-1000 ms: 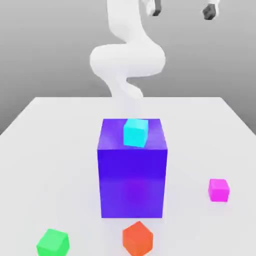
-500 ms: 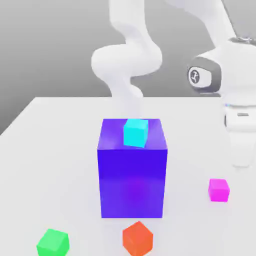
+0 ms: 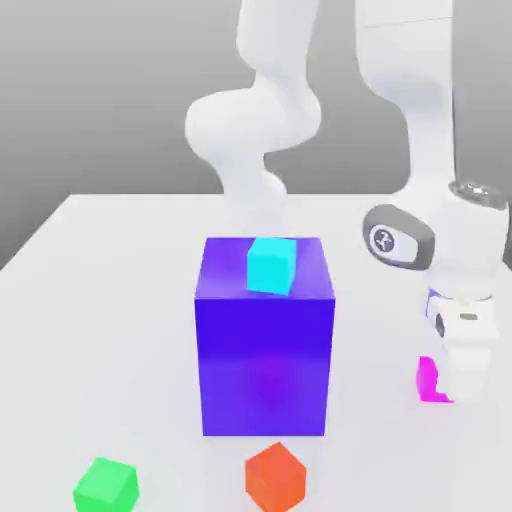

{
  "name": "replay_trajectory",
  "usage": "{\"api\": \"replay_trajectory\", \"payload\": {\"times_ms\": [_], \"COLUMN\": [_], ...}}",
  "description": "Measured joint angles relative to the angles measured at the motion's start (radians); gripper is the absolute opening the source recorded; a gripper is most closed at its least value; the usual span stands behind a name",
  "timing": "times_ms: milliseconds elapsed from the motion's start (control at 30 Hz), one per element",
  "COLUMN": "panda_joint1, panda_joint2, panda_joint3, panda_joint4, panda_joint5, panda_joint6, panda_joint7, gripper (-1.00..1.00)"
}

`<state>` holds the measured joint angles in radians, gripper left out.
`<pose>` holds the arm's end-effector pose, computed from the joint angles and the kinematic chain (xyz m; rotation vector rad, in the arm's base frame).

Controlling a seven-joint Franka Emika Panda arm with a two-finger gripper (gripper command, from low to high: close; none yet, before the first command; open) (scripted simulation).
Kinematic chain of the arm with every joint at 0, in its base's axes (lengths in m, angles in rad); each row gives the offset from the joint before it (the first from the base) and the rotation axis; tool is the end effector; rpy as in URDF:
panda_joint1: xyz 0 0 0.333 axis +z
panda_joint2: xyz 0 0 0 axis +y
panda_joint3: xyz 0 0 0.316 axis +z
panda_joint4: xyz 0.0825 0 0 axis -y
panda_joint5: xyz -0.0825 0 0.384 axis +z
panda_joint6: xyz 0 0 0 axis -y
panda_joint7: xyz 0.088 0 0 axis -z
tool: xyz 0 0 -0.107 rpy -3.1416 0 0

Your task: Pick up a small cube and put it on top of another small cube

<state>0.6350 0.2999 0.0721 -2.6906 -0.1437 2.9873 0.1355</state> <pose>0.2946 0.2689 0.1365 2.9445 1.0923 -0.0009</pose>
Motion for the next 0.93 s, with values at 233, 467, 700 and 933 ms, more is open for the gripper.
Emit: {"api": "replay_trajectory", "payload": {"times_ms": [233,467,700,933], "panda_joint1": [-0.077,-0.302,-0.493,-0.629], "panda_joint2": [-0.181,-0.135,-0.096,0.064], "panda_joint3": [0.006,-0.209,-0.378,-0.371], "panda_joint4": [-0.004,0.150,0.264,0.350], "panda_joint5": [0.115,0.201,0.268,0.381], "panda_joint6": [-0.180,-0.302,-0.379,-0.311], "panda_joint7": [-0.073,-0.081,-0.091,-0.145], "gripper": [-1.00,-1.00,-1.00,1.00]}}
